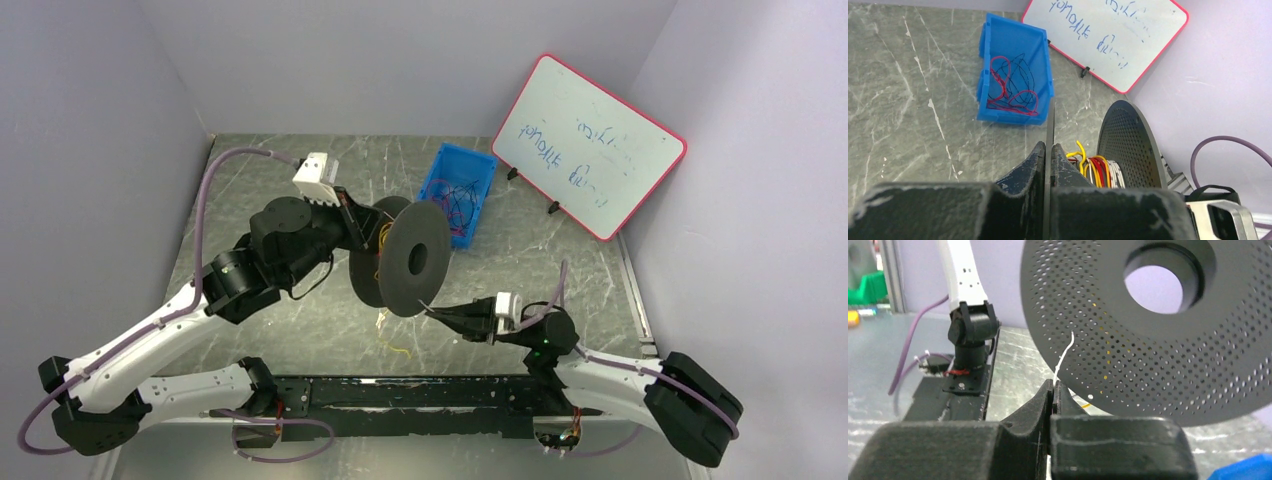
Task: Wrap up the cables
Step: Wrap the cable around the cable reel.
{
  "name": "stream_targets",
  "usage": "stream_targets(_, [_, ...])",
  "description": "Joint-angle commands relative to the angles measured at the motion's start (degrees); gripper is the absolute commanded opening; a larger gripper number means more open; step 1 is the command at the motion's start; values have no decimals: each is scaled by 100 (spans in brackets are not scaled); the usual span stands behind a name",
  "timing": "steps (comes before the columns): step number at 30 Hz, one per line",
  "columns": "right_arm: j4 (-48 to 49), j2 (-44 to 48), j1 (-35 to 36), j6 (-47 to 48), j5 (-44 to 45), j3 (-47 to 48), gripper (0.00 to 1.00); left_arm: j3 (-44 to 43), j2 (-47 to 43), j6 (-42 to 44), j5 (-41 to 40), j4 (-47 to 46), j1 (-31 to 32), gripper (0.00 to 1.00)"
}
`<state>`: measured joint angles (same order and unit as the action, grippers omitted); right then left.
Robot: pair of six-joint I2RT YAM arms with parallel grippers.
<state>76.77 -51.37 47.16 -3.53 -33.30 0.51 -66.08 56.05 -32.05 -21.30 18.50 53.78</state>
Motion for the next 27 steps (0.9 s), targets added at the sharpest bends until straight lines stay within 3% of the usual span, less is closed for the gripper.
stream_targets(1, [-409, -21, 481, 1779, -537, -99, 0, -625, -144, -133, -97, -639, -220, 7])
stream_targets(9, [-1937, 125, 643, 3307, -382, 532, 0, -853, -241, -165, 45, -494, -258, 7])
stream_targets(18, [-3253, 457, 899, 4347, -160, 808, 0, -1166, -301, -49, 34, -313, -279, 7])
stream_targets(27, [-3445, 136, 1377, 5335, 686, 946, 0, -1306, -286, -33, 154, -285, -280, 7])
